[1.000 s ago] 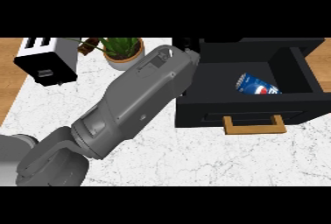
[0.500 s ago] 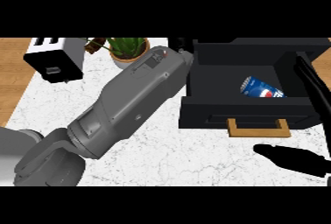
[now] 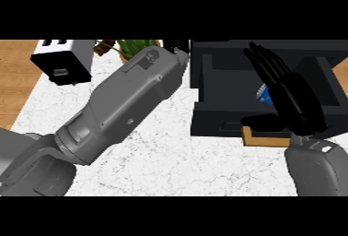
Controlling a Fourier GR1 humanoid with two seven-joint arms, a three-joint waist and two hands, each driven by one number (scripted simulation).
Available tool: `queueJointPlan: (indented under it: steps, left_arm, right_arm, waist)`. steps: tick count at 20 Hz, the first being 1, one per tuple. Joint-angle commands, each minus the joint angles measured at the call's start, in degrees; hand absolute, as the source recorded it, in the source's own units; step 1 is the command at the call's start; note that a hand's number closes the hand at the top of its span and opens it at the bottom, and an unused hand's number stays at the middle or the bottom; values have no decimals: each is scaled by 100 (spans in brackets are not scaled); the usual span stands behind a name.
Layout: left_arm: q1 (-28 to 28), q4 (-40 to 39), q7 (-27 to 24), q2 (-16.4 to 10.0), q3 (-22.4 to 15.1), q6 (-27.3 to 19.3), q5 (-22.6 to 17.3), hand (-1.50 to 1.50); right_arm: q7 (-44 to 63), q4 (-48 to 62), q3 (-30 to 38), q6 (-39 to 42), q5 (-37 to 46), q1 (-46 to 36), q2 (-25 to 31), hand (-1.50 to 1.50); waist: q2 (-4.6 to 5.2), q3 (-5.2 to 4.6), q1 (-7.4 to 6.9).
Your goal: Pick up the can, place it into the drawer and close the drawer
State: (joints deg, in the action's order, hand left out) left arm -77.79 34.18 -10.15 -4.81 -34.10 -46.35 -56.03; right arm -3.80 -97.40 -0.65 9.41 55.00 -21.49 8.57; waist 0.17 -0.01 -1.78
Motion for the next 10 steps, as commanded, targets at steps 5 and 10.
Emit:
queueJointPlan:
  steps: [5,10]
  left_arm:
    - [395,735,574,-800,-2,-6,274,-150]
    - [741,1216,614,-870,-34,-200,428,-150]
  right_arm:
    - [-363,1873,-1,-903,752,-688,154,-150]
    - [-150,3625,12,-1790,1298,-1456,-230,-150]
  waist:
    - [-18,3,35]
    - [8,5,-86]
